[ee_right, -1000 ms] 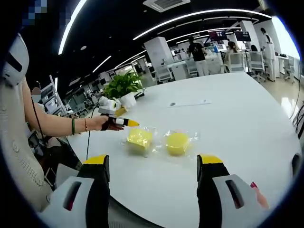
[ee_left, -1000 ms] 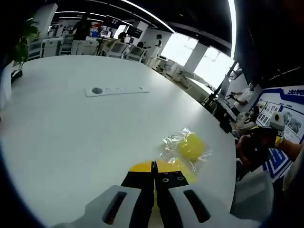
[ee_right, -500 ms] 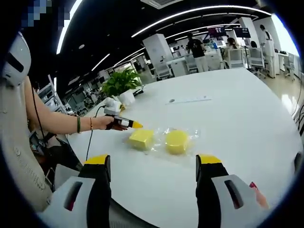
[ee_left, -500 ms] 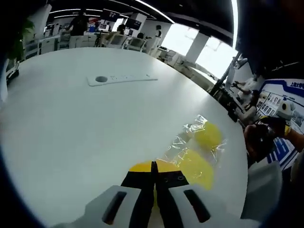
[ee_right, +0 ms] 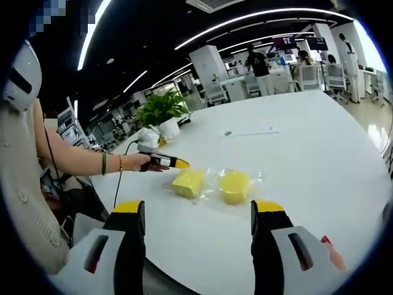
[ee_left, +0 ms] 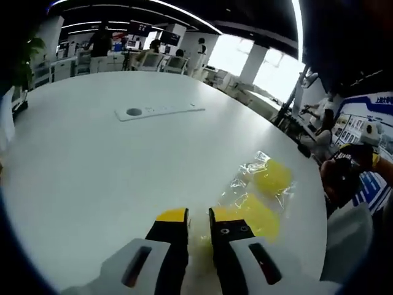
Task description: Compare the silicone blocks by pressing each to a similar depth, holding the contact briefly, and releasing to observe deformation and rebound differences across the visible hardness samples.
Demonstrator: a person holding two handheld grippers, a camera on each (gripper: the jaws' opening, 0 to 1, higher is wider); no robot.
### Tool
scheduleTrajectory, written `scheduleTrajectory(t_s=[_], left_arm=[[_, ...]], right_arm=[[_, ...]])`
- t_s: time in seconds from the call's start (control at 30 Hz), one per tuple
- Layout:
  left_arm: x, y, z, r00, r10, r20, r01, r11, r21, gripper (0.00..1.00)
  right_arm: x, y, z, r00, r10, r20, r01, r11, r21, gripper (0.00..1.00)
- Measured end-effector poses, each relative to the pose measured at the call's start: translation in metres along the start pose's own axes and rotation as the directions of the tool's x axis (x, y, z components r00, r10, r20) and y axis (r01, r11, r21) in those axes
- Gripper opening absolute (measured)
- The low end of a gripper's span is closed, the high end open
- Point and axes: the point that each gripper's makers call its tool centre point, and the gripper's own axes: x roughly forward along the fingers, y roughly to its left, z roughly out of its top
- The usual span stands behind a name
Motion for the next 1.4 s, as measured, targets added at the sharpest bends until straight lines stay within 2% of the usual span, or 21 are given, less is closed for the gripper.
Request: scheduleTrajectory(t_s=[0.13, 0.23, 0.3, 0.4, 0.5, 0.57, 0.63, 0.77, 0.9, 1.07, 1.17, 1.23, 1.4], left_arm=[[-0.024, -0.006, 0.003, 1.000, 0.008, 0.018, -0.009, 1.000, 0.025, 0.28], [-0.054, -0.016, 0.006, 0.998, 0.016, 0.053, -0.018, 0.999, 0.044, 0.35], [-0.070, -0.024, 0.009, 0.995, 0.013, 0.098, -0.019, 0.998, 0.064, 0.32], [-0.096, -0.039, 0.001, 0.993, 0.022, 0.116, -0.031, 0.997, 0.074, 0.34], [-0.133, -0.062, -0.006, 0.982, 0.039, 0.185, -0.050, 0.997, 0.054, 0.37], [-0.149, -0.073, -0.011, 0.979, 0.048, 0.199, -0.059, 0.997, 0.048, 0.38], [-0.167, -0.082, -0.014, 0.969, 0.053, 0.243, -0.064, 0.997, 0.037, 0.37], [-0.199, -0.104, -0.023, 0.956, 0.080, 0.282, -0.095, 0.995, 0.040, 0.39], [-0.226, -0.124, -0.033, 0.946, 0.101, 0.308, -0.129, 0.989, 0.072, 0.48], [-0.247, -0.147, -0.043, 0.945, 0.096, 0.314, -0.129, 0.988, 0.087, 0.53], [-0.255, -0.157, -0.050, 0.949, 0.091, 0.301, -0.129, 0.986, 0.108, 0.56], [-0.258, -0.164, -0.054, 0.951, 0.078, 0.300, -0.117, 0.986, 0.115, 0.55], [-0.259, -0.171, -0.067, 0.961, 0.072, 0.265, -0.108, 0.986, 0.125, 0.57]], right_arm=[[-0.001, 0.009, 0.002, 1.000, 0.018, -0.014, -0.018, 1.000, -0.022, 0.65], [-0.004, 0.017, 0.005, 0.999, 0.033, -0.016, -0.033, 0.998, -0.049, 0.65], [-0.006, 0.022, 0.009, 0.999, 0.043, 0.003, -0.043, 0.997, -0.065, 0.64], [-0.011, 0.030, 0.021, 0.996, 0.067, 0.050, -0.064, 0.996, -0.056, 0.66], [-0.016, 0.034, 0.022, 0.996, 0.069, 0.052, -0.065, 0.995, -0.074, 0.64], [-0.020, 0.038, 0.020, 0.996, 0.073, 0.047, -0.069, 0.994, -0.086, 0.64], [-0.022, 0.041, 0.016, 0.996, 0.085, 0.037, -0.081, 0.993, -0.089, 0.65], [-0.030, 0.048, -0.001, 0.994, 0.102, -0.031, -0.106, 0.985, -0.138, 0.65], [-0.034, 0.047, -0.014, 0.993, 0.093, -0.067, -0.103, 0.982, -0.158, 0.68], [-0.039, 0.049, -0.027, 0.990, 0.103, -0.101, -0.120, 0.977, -0.177, 0.68], [-0.041, 0.051, -0.036, 0.986, 0.112, -0.125, -0.134, 0.974, -0.181, 0.68], [-0.044, 0.050, -0.043, 0.983, 0.106, -0.153, -0.135, 0.971, -0.196, 0.67], [-0.050, 0.051, -0.050, 0.982, 0.107, -0.156, -0.137, 0.972, -0.193, 0.67]])
